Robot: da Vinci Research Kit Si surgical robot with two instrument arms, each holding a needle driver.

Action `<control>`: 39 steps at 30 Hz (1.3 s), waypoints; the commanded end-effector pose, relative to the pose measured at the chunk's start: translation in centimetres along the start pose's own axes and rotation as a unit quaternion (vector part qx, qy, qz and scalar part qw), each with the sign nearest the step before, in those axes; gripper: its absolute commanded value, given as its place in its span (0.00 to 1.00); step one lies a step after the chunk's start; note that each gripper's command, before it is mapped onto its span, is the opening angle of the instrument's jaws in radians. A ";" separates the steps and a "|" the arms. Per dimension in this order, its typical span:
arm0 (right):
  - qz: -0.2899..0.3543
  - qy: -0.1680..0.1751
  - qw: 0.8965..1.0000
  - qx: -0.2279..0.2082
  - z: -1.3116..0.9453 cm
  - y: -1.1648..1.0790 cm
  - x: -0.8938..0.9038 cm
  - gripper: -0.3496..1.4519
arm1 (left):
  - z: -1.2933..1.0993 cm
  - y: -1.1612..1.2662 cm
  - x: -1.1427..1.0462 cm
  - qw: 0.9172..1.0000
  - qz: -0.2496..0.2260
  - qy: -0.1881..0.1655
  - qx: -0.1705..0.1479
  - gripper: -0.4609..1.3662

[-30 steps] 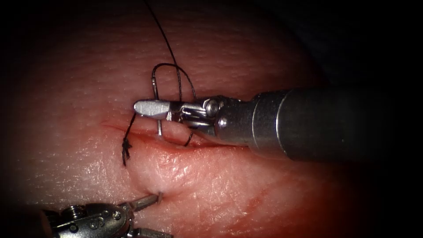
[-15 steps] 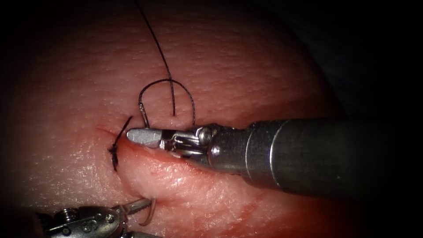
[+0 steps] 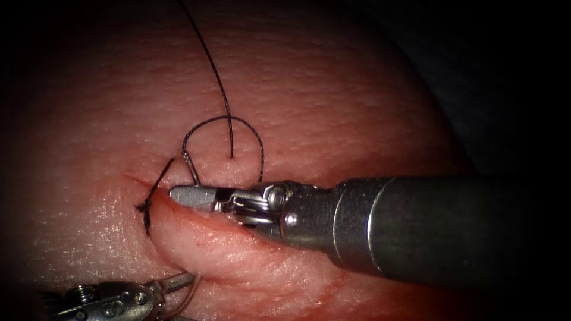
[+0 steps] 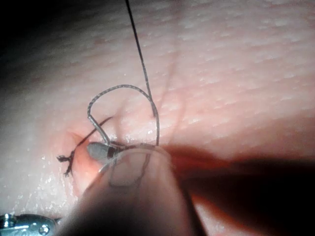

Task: Wound Closure
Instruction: Throw the needle through the bottom of the skin beneth the wound with the right driver, then grasp the needle near the tip with the left driver and pull it through the tissue

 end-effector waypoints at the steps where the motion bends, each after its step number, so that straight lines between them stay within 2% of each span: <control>1: -0.001 -0.002 1.000 -0.004 0.01 0.02 0.02 0.00 | 0.00 0.00 0.00 1.000 0.000 0.000 0.001 0.62; 5: -0.016 0.005 1.000 -0.005 0.02 0.03 0.11 0.00 | 0.00 -0.01 0.01 1.000 0.003 0.001 0.001 0.62; 8: -0.041 0.025 0.999 0.017 0.02 0.02 0.20 0.00 | 0.01 -0.02 0.01 1.000 0.003 0.001 0.001 0.63; 11: -0.059 0.057 0.996 0.046 0.02 -0.01 0.33 0.50 | 0.01 -0.02 0.01 1.000 0.006 0.002 0.001 0.63; 12: -0.064 0.069 0.994 0.047 0.02 -0.02 0.40 0.58 | 0.01 -0.02 0.01 1.000 0.006 0.002 0.001 0.63; 14: -0.074 0.078 0.993 0.045 0.00 -0.04 0.49 0.63 | 0.01 -0.02 0.01 1.000 0.006 0.002 0.001 0.64; 16: -0.080 0.082 0.993 0.044 -0.01 -0.05 0.53 0.63 | 0.01 -0.02 0.01 1.000 0.006 0.002 0.001 0.64; 17: -0.093 0.091 0.991 0.041 -0.03 -0.06 0.63 0.69 | 0.01 -0.02 0.01 1.000 0.006 0.002 0.001 0.64; 22: -0.129 0.107 0.985 0.035 -0.07 -0.08 0.82 0.77 | 0.01 -0.02 0.01 1.000 0.006 0.002 0.001 0.64; 25: -0.167 0.127 0.977 0.026 -0.10 -0.07 1.00 0.83 | 0.00 -0.02 0.01 1.000 0.009 0.003 0.001 0.64; 32: -0.216 0.134 0.967 0.019 -0.21 -0.04 1.22 0.79 | 0.00 -0.02 0.03 1.000 0.008 0.002 0.002 0.64; 35: -0.245 0.125 0.961 -0.009 -0.32 -0.03 1.35 0.80 | 0.00 -0.02 0.03 1.000 0.008 0.002 0.002 0.64; 39: -0.263 0.107 0.958 -0.044 -0.46 0.00 1.43 0.80 | 0.00 -0.02 0.03 1.000 0.011 0.003 0.002 0.64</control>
